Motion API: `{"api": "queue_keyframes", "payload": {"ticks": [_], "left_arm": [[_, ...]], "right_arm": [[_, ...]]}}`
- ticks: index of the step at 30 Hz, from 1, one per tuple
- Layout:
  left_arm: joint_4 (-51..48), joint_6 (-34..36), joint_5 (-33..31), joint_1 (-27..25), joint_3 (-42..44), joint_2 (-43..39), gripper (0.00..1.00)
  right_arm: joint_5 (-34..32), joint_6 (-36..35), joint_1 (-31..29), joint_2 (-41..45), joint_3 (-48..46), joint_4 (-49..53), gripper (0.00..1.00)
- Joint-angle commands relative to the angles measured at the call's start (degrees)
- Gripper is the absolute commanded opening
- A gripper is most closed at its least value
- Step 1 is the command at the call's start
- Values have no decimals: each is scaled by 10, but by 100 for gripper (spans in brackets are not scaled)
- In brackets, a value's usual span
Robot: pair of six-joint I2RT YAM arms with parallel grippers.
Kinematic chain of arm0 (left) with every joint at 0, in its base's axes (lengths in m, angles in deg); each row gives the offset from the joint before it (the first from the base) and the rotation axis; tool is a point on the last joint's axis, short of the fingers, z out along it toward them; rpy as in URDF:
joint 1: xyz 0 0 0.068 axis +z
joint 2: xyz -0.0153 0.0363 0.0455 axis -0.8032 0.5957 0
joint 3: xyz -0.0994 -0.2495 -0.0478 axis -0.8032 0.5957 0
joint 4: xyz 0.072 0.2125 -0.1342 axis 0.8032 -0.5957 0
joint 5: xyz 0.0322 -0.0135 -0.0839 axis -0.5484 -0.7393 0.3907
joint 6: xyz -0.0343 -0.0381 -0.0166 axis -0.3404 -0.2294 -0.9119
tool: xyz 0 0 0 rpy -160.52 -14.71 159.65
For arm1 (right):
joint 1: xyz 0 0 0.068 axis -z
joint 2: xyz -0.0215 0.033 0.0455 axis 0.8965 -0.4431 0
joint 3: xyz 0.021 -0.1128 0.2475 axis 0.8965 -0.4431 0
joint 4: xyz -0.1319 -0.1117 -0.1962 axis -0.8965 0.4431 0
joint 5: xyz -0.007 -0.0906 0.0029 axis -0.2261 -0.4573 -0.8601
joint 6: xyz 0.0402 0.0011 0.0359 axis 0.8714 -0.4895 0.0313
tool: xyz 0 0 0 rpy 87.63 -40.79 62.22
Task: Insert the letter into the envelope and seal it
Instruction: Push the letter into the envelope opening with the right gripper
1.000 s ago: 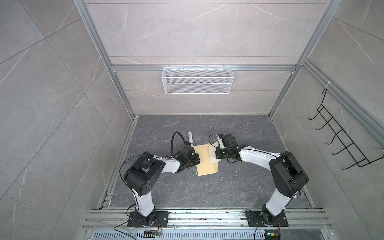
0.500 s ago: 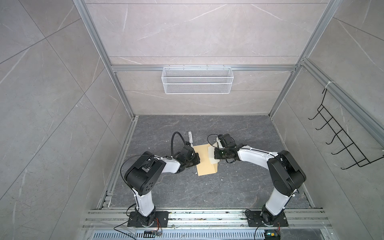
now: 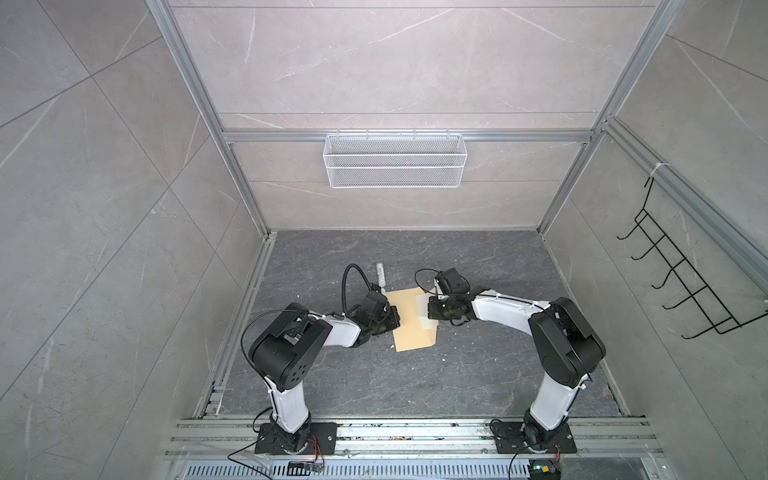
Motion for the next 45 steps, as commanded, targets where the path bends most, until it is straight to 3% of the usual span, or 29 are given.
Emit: {"api": "queue_keyframes", "payload": {"ticks": [1,33,40,45], "left_arm": [[-12,-5,-1,-4,10,16,0],[3,-6,12,-5,3,28,0],[-4,-2,9,-5,3,26,0],[-14,3,3,-6,1,26,0]], "right_arm": [[11,20,-4,-12,12,9,0],[98,-22,-7,-75,53,13,0],[72,-38,-7,-56,59,39,11],[40,-60,-7,-24,74,79,28]]}}
